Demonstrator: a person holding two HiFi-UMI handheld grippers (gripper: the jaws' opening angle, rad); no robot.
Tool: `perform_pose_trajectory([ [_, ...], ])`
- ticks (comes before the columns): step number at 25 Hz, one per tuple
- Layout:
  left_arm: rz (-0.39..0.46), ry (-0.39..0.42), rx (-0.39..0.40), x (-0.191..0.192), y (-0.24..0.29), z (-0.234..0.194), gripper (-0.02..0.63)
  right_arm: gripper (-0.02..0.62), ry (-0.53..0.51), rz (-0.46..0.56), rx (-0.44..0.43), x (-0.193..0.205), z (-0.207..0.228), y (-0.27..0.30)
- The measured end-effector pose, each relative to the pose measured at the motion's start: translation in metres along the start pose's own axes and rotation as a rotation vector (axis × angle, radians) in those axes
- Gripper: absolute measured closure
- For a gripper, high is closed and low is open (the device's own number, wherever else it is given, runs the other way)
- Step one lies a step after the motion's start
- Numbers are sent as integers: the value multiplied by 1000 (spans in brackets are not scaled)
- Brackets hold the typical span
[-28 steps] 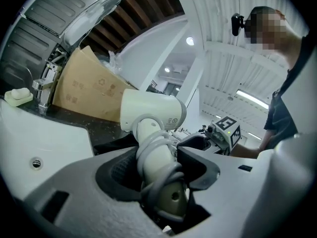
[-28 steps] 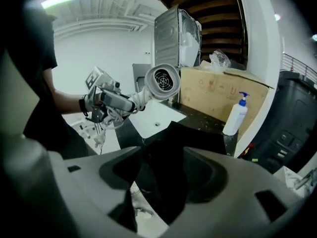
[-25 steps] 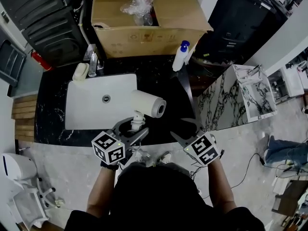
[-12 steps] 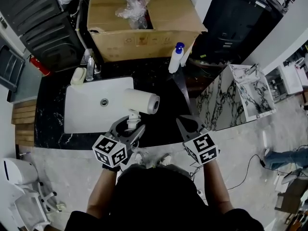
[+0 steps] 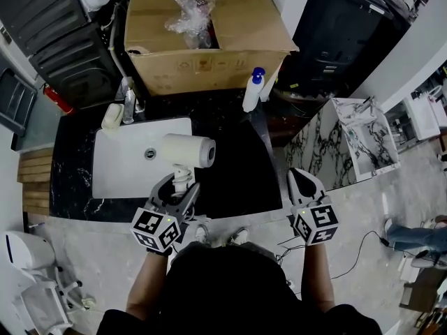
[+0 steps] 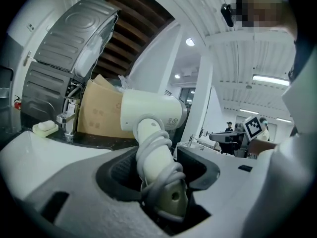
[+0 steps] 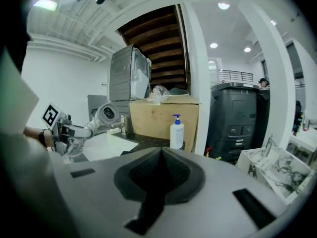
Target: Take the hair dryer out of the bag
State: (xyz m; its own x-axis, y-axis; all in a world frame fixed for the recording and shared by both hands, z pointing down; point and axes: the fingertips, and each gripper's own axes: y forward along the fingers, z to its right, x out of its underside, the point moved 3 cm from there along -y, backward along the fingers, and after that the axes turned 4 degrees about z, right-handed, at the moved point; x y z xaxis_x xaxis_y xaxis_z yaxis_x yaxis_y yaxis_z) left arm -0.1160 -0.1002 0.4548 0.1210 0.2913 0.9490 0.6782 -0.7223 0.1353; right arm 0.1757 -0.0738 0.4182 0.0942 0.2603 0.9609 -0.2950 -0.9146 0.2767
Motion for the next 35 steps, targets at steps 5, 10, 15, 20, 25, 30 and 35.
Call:
perform_pose_trajectory([
  [5,37,15,-77,-7,-12,-7,364,583,-2,15,44,-4,24,-14],
  [10,85,17,-141,-22,-27,-16,364,583,16,53,76,-13,39,-23],
  [15,108,26,-187,-35,-37,-18,364,583,49,76,75,-20,40,-15],
  [20,111,41,-187,-38,-40,-14,364,583,51,102,44,-31,33,-6],
  [25,114,37,-183,-43,-34,-15,364,583,29,117,30,-44,35,2],
  [30,132,35,-169,-50,-30,-12,364,583,20,121,11,-50,33,7],
  [35,138,30,-152,-52,-24,-10,364,583,-3,113,5,-54,30,9],
])
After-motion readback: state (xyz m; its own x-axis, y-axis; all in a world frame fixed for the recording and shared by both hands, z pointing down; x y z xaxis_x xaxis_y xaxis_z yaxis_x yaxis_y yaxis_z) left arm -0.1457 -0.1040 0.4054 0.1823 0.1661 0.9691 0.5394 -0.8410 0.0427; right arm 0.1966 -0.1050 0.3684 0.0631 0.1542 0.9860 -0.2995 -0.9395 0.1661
